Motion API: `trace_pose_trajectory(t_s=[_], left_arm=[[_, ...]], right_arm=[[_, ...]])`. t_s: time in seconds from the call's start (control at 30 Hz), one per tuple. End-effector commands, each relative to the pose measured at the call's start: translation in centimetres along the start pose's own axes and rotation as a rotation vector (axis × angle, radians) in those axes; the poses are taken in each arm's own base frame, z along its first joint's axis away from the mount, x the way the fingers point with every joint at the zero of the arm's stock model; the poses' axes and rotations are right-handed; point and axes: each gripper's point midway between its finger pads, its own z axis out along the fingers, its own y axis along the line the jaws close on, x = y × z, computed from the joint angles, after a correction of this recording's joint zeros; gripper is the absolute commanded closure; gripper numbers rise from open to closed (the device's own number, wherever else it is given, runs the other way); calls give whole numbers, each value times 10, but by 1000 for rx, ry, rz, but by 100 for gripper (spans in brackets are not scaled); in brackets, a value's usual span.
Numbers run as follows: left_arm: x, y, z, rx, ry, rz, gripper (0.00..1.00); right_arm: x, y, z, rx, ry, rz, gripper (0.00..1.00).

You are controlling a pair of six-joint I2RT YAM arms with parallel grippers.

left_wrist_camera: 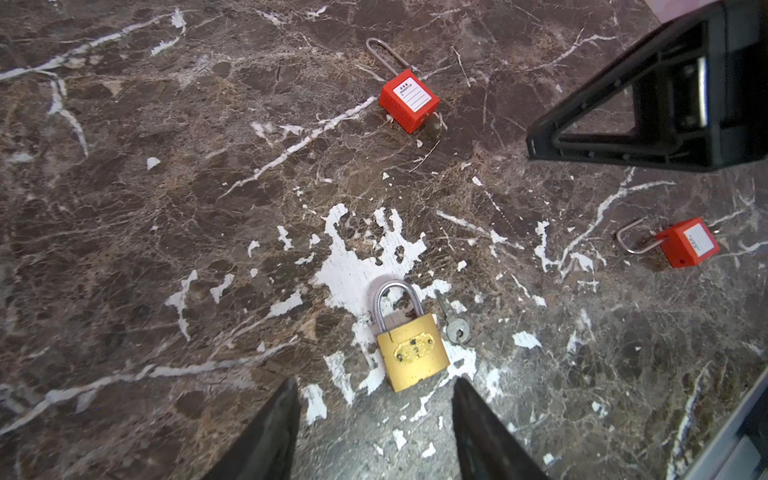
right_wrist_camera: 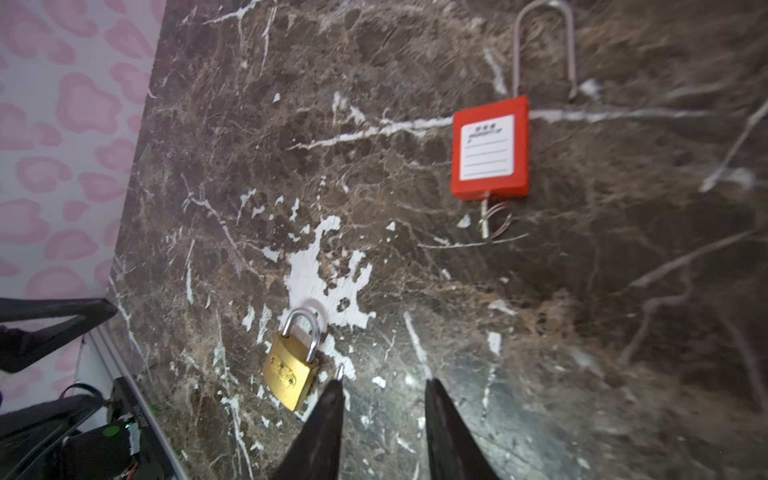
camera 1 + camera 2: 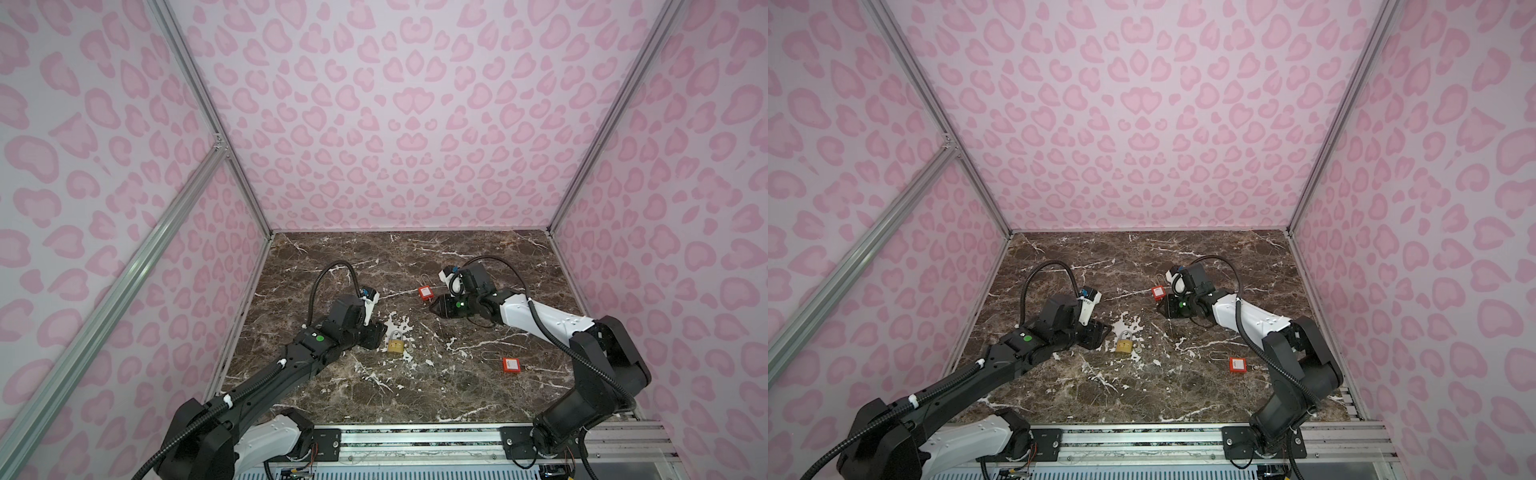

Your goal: Lock with the key

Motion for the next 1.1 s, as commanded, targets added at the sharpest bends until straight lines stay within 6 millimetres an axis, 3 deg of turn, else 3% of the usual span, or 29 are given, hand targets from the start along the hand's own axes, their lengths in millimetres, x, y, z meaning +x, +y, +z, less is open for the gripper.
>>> trace_pose_trajectory(t_s=[0.0, 0.23, 0.53, 1.07], left_arm=[[-36, -12, 0, 41, -96, -2, 40], [-51, -15, 10, 52, -84, -34, 40], [-59, -15, 22, 80, -93, -112, 40], [-79, -3, 39, 144, -88, -146, 41]], right_arm=[[5, -26, -1, 153, 94, -58, 59], [-21, -45, 17, 293, 129, -134, 50], [-46, -44, 48, 318, 151, -213, 43], [-49, -47, 105, 363, 230, -269, 40]])
